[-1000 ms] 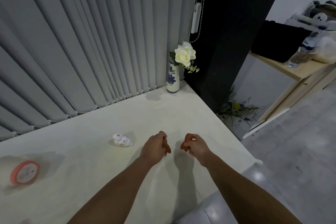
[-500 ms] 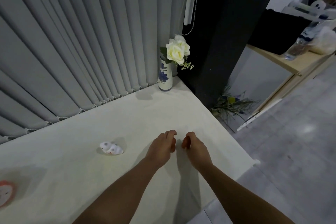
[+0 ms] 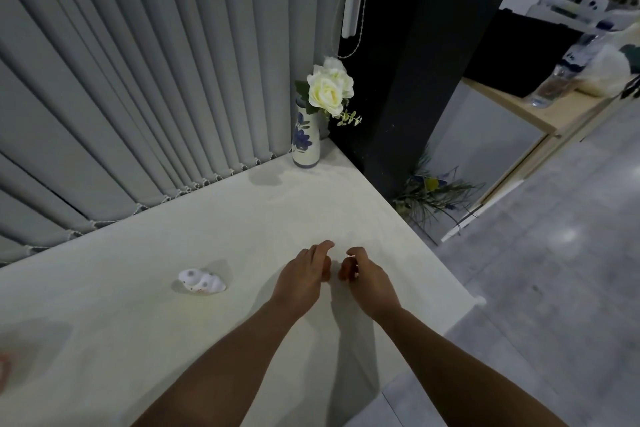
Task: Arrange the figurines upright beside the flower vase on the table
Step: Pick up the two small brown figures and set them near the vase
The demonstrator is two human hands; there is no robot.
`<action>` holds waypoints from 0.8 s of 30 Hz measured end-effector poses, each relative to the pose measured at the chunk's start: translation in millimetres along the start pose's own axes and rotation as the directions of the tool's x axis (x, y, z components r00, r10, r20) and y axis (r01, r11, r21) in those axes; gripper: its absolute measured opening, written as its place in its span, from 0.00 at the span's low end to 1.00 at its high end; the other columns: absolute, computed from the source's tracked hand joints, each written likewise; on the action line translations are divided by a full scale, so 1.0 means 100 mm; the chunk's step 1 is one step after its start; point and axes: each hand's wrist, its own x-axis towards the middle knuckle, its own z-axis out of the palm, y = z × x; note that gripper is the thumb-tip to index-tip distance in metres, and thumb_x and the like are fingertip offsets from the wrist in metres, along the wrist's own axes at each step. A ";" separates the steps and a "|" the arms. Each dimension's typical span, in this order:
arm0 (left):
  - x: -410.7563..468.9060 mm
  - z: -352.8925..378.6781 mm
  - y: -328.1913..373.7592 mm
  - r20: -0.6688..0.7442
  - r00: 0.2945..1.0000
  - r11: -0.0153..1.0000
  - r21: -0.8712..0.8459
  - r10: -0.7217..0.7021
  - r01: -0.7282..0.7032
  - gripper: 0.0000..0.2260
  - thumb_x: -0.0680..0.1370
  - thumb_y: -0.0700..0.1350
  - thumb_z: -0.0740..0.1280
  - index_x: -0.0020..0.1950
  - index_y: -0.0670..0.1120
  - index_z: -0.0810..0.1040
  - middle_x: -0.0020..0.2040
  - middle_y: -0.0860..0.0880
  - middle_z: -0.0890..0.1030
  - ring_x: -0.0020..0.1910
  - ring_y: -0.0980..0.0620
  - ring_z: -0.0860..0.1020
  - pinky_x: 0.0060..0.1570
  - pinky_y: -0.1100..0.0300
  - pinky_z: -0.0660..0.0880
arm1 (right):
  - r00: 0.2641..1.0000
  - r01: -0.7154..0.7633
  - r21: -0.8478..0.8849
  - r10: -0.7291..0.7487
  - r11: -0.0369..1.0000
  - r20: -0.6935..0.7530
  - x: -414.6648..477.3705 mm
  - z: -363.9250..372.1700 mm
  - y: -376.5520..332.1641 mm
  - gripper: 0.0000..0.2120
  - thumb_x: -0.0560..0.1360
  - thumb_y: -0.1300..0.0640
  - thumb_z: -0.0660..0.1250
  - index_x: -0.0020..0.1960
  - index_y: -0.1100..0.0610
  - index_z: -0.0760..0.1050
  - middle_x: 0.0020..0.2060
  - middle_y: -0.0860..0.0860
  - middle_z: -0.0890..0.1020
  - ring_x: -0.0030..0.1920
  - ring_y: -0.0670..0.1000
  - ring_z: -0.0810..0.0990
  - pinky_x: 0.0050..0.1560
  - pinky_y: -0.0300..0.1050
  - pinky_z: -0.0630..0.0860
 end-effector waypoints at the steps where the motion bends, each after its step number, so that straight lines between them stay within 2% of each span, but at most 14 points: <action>1: -0.01 -0.01 0.01 0.001 1.000 1.000 -0.006 -0.010 0.010 0.28 0.73 0.34 0.61 0.71 0.49 0.60 0.58 0.49 0.78 0.53 0.49 0.76 0.50 0.53 0.77 | 1.000 -0.001 -0.012 0.000 1.000 -0.002 0.00 0.00 0.00 0.15 0.77 0.62 0.56 0.61 0.49 0.64 0.44 0.46 0.79 0.44 0.51 0.78 0.46 0.45 0.76; 4: -0.05 -0.07 0.04 0.005 0.998 0.998 -0.028 -0.057 0.057 0.27 0.74 0.34 0.59 0.72 0.49 0.60 0.62 0.49 0.76 0.57 0.48 0.75 0.53 0.51 0.76 | 0.999 -0.020 -0.080 0.016 0.997 -0.049 -0.04 0.00 0.00 0.20 0.77 0.61 0.58 0.69 0.51 0.64 0.57 0.48 0.79 0.57 0.53 0.77 0.54 0.47 0.76; 7: -0.12 -0.13 0.05 0.001 0.996 0.996 -0.026 -0.088 0.088 0.27 0.75 0.34 0.57 0.72 0.50 0.60 0.66 0.49 0.74 0.62 0.47 0.74 0.56 0.51 0.75 | 0.996 -0.064 -0.150 0.054 0.987 -0.071 -0.10 -0.03 -0.01 0.23 0.77 0.58 0.61 0.71 0.51 0.63 0.69 0.50 0.72 0.68 0.54 0.70 0.62 0.52 0.74; 10: -0.19 -0.19 0.04 -0.011 0.991 0.991 -0.028 -0.134 0.134 0.26 0.75 0.34 0.59 0.71 0.51 0.61 0.68 0.49 0.72 0.64 0.47 0.73 0.58 0.51 0.75 | 0.993 -0.042 -0.185 0.022 0.982 -0.113 -0.18 -0.06 -0.05 0.23 0.76 0.58 0.64 0.70 0.51 0.65 0.69 0.49 0.72 0.69 0.52 0.69 0.63 0.50 0.73; 15: -0.41 -0.34 -0.04 -0.046 0.984 0.985 0.008 -0.170 0.171 0.24 0.74 0.36 0.60 0.69 0.50 0.64 0.67 0.49 0.72 0.63 0.47 0.73 0.57 0.52 0.74 | 0.946 0.080 -0.309 -0.170 0.948 -0.277 -0.23 -0.05 -0.22 0.15 0.76 0.59 0.65 0.62 0.57 0.75 0.63 0.55 0.79 0.65 0.57 0.74 0.64 0.51 0.73; 19: -0.69 -0.54 -0.23 -0.096 0.970 0.973 0.047 -0.222 0.227 0.21 0.75 0.38 0.60 0.68 0.48 0.67 0.67 0.48 0.73 0.62 0.46 0.73 0.56 0.51 0.73 | 0.952 0.113 -0.328 -0.196 0.938 -0.234 -0.27 0.02 -0.51 0.17 0.76 0.58 0.64 0.65 0.55 0.74 0.67 0.53 0.76 0.68 0.56 0.69 0.68 0.51 0.69; 24: -1.21 -0.82 -0.53 -0.178 0.932 0.943 0.054 -0.315 0.329 0.18 0.75 0.39 0.61 0.65 0.48 0.70 0.64 0.48 0.74 0.65 0.46 0.71 0.53 0.52 0.74 | 0.938 0.216 -0.369 -0.297 0.904 -0.177 -0.37 0.24 -0.92 0.20 0.74 0.60 0.64 0.65 0.52 0.72 0.67 0.49 0.74 0.67 0.54 0.69 0.61 0.53 0.72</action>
